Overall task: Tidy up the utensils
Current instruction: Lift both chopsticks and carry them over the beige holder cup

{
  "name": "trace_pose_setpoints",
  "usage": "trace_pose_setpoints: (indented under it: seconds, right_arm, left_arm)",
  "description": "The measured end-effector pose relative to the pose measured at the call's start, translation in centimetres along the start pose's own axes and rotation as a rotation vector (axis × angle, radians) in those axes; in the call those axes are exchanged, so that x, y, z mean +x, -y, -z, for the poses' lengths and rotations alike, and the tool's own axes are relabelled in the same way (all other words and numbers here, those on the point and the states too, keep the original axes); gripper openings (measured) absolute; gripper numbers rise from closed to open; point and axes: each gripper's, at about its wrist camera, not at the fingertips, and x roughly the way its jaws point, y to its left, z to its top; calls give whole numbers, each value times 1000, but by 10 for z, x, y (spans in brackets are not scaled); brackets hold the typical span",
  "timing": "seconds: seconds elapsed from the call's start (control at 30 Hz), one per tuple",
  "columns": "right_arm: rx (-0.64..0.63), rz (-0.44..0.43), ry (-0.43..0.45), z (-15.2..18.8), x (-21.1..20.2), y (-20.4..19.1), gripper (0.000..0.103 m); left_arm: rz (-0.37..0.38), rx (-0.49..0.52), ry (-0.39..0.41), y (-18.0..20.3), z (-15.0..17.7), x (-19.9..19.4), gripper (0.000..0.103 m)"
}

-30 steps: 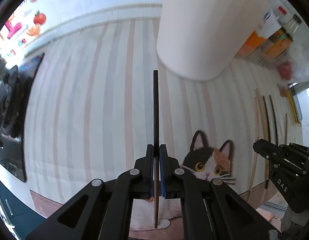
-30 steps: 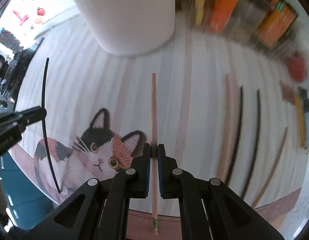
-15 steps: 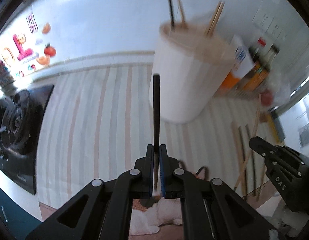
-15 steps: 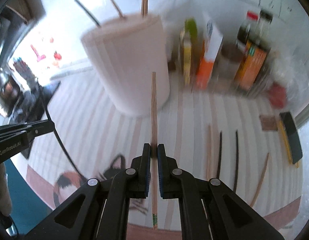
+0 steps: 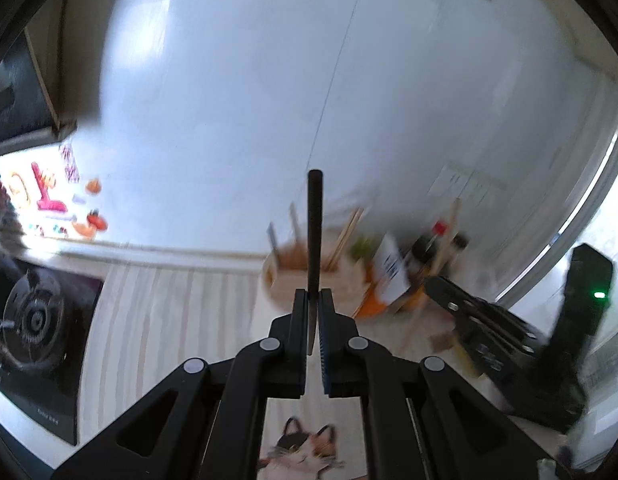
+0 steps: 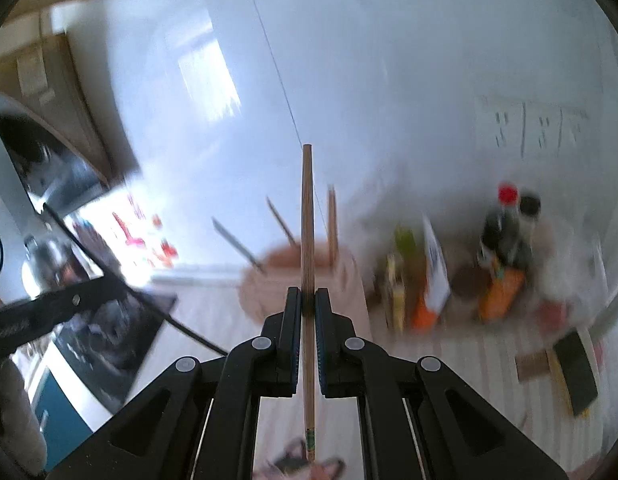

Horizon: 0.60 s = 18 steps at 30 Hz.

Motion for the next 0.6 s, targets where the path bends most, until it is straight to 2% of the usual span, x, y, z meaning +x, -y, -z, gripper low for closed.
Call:
trace_pose_setpoints:
  seconds: [0.1, 0.23, 0.43, 0.6]
  right_arm:
    - [14, -12, 78, -32, 1, -2, 7]
    - [50, -15, 153, -66, 11, 4, 7]
    - [80, 0, 226, -94, 47, 16, 7]
    - [82, 35, 284, -100, 78, 21, 7]
  left_arm:
    - [19, 2, 35, 6, -21, -6, 2]
    - [-8, 29, 53, 11, -51, 7, 2]
    - [-61, 37, -10, 4, -79, 58, 2]
    - [-104, 44, -57, 2, -87, 93, 2]
